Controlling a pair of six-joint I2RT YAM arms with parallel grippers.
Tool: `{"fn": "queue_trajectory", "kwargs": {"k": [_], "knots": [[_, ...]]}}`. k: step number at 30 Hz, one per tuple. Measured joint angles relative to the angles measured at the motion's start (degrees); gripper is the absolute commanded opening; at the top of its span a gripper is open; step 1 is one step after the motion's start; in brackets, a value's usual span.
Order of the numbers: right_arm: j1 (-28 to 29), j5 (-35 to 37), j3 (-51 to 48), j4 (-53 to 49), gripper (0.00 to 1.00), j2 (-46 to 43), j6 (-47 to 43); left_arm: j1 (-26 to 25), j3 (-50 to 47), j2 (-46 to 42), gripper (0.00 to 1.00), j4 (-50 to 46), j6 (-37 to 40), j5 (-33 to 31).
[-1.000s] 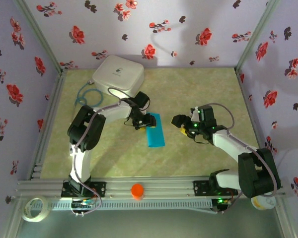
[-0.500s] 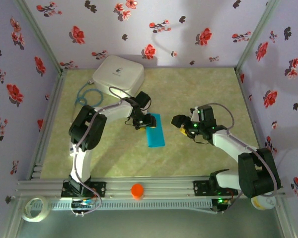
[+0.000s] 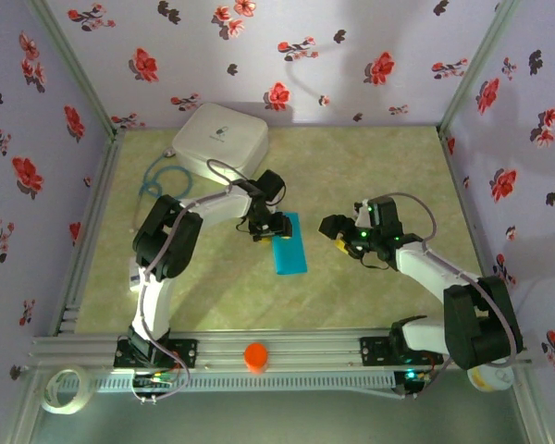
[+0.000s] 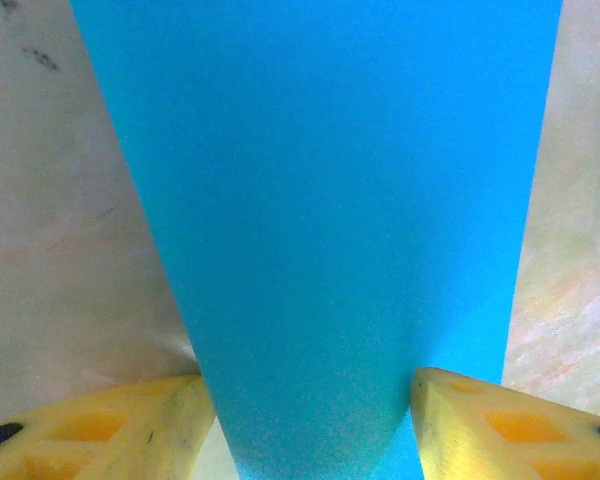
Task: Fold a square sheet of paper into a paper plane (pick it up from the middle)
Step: First fold the square sheet of paper in half at the center of the table.
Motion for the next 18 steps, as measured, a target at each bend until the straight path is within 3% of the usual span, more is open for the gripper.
{"fn": "queue_trajectory", "kwargs": {"k": [18], "knots": [[0.0,0.5,0.2,-1.2,0.84,0.0,-0.5,-0.5,1.8,1.1,0.55,-2.1,-0.4,-1.7]]}}
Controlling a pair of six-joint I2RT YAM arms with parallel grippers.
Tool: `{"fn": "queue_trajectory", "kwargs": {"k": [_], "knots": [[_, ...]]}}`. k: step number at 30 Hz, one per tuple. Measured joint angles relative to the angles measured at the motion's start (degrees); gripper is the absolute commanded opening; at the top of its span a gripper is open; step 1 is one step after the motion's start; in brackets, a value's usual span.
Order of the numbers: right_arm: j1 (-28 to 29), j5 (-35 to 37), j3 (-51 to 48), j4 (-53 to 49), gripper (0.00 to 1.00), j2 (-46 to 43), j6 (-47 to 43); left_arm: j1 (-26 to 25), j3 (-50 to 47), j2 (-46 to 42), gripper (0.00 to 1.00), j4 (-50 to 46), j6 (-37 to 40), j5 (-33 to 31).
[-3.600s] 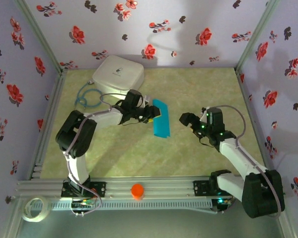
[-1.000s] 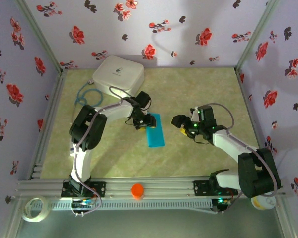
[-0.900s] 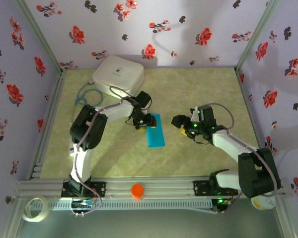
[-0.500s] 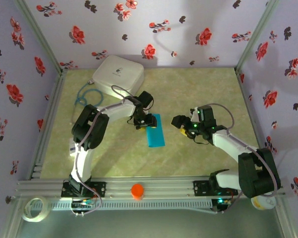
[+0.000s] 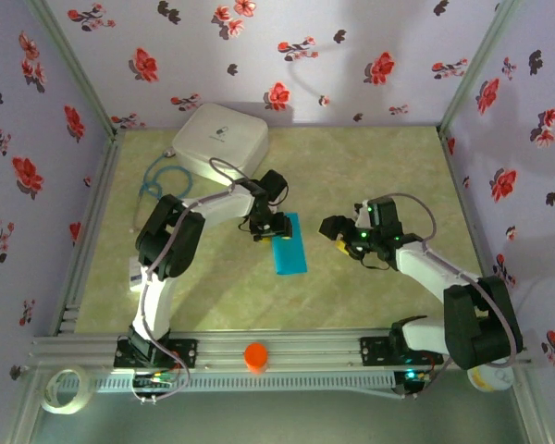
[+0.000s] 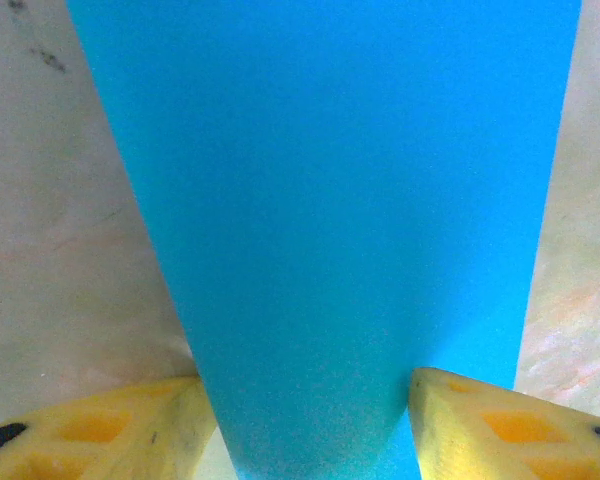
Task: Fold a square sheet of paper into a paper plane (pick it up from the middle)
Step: First fold the square sheet of paper in half at the center of the table.
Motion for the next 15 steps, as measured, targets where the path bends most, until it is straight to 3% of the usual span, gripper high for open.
{"fn": "queue_trajectory", "kwargs": {"k": [15], "knots": [[0.0,0.3,0.2,-0.7,0.84,0.0,-0.6,0.0,0.3,0.2,0.56,-0.3,-1.0,-0.4]]}}
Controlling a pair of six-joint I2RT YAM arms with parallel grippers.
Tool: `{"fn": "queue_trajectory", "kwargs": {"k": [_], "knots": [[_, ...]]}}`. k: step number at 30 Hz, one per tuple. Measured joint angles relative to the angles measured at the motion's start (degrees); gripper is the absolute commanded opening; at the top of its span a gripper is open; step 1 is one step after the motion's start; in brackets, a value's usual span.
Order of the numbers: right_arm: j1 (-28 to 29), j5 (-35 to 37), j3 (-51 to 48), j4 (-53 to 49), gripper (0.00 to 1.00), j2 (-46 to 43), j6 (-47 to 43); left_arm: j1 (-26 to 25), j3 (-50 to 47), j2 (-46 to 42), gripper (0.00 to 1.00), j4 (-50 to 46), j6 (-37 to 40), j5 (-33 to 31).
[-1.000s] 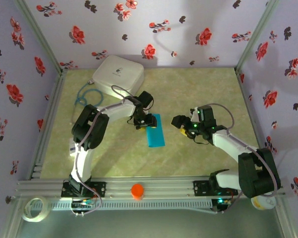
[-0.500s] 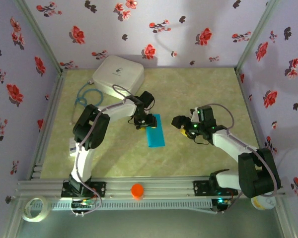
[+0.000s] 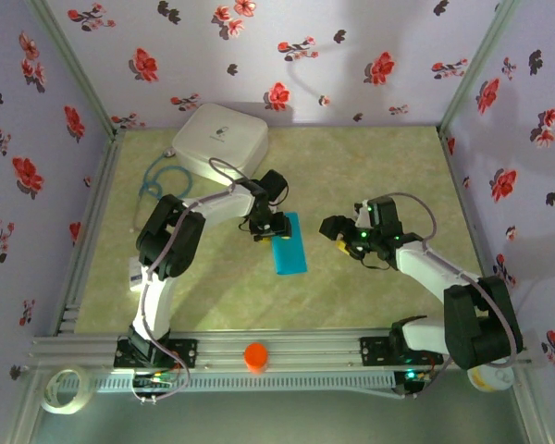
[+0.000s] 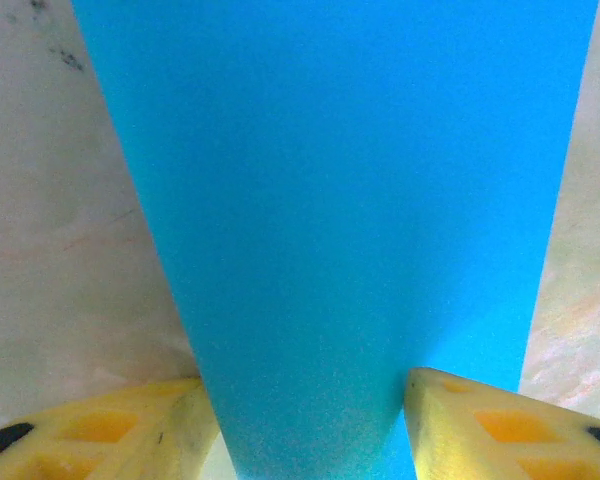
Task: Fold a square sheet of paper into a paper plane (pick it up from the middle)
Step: First fold the square sheet of paper in half at the center of the table.
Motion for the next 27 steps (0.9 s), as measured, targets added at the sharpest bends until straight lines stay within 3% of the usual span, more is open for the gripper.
{"fn": "queue_trajectory", "kwargs": {"k": [27], "knots": [[0.0,0.2,0.4,-0.2,0.84,0.4,0.0,-0.1,3.0,2.2,0.58,-3.5,1.4,0.0]]}}
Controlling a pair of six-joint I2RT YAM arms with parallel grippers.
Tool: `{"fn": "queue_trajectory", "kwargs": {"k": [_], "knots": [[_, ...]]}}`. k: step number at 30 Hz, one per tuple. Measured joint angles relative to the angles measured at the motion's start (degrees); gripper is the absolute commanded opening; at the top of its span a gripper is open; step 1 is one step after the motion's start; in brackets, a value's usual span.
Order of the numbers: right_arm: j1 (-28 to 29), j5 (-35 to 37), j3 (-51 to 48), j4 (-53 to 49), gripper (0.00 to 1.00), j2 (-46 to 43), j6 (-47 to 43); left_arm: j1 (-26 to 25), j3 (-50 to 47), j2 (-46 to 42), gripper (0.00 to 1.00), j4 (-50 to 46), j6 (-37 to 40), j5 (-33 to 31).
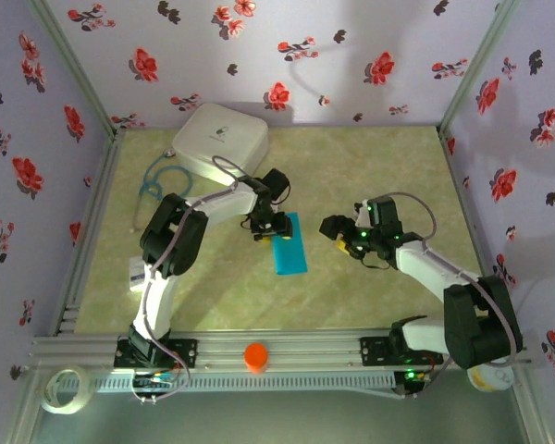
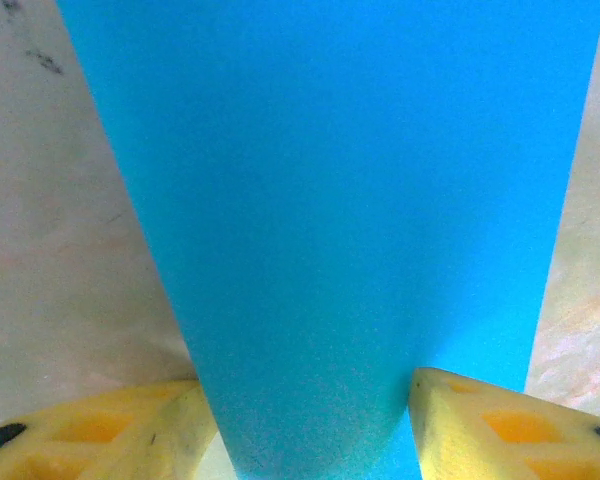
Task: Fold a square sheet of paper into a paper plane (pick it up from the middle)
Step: First fold the square sheet of paper in half at the center of the table.
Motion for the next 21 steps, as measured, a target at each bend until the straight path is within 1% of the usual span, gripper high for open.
{"fn": "queue_trajectory", "kwargs": {"k": [8,15,21], "knots": [[0.0,0.0,0.1,0.0,0.84,0.4,0.0,0.0,0.2,0.2,0.57,-0.3,0.0,0.0],[0.4,0.0,0.1,0.0,0.79,0.9,0.0,0.0,0.2,0.2,0.57,-0.3,0.0,0.0],[1.0,-0.2,0.1,0.1,0.78,2.2,0.0,0.0,-0.3,0.0,0.57,0.2,-0.1,0.0]]}}
